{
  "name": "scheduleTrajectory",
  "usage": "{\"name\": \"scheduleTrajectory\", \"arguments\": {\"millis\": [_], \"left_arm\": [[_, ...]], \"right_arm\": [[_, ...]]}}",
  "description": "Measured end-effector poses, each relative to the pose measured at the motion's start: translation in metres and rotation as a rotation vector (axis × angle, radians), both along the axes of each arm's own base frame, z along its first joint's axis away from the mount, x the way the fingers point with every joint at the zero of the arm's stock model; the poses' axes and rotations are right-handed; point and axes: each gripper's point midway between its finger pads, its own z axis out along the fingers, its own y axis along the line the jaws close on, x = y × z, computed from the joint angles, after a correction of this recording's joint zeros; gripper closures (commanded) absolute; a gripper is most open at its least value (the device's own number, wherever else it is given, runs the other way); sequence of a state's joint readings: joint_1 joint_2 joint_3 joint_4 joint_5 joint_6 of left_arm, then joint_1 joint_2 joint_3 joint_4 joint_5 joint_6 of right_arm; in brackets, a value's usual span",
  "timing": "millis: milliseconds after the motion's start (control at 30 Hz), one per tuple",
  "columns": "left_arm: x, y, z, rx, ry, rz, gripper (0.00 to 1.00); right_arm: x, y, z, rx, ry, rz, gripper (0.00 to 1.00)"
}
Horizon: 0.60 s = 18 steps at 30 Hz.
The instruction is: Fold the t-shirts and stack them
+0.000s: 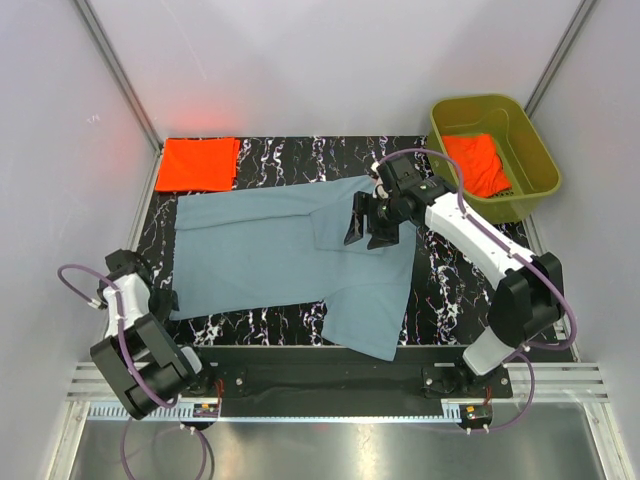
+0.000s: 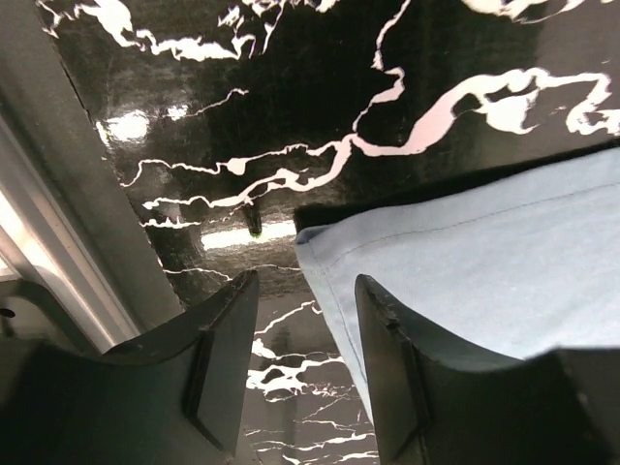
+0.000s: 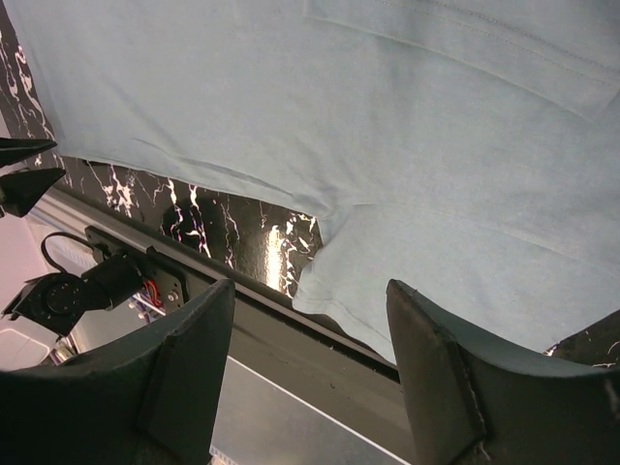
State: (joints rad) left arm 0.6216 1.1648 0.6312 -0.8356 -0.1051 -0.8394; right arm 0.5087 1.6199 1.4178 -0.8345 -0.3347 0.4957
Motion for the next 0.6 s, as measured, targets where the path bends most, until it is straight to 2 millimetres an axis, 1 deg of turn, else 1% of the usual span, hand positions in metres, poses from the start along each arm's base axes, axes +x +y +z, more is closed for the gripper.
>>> {"name": "scheduleTrajectory", "arguments": {"millis": [267,367,400,467,600], "left_arm": [[-0.003,-0.003,-0.014,-0.032,0.041,0.0,0.56],[-0.005,-0.004,-0.019,-0.047,0.063,0.001,0.63],[-0.005,-0.003,-0.019,-0.046,0.061,0.0,0.65],[-0.004,-0.002,-0.019,-0.049,0.059,0.002,0.72],[-0.002,0.0,-0.019,-0.058,0.051,-0.008,0.83]], "right_arm": [[-0.007,-0.004,-0.003,-0.003,0.005,-0.003,0.29],[-0.017,-0.01,-0.012,-0.013,0.027,-0.007,0.28],[-0.024,-0.013,-0.017,-0.02,0.042,-0.01,0.28],[-0.037,-0.021,-0.027,-0.032,0.066,-0.014,0.3],[-0.076,-0.042,-0.047,-0.062,0.121,-0.022,0.31]]}}
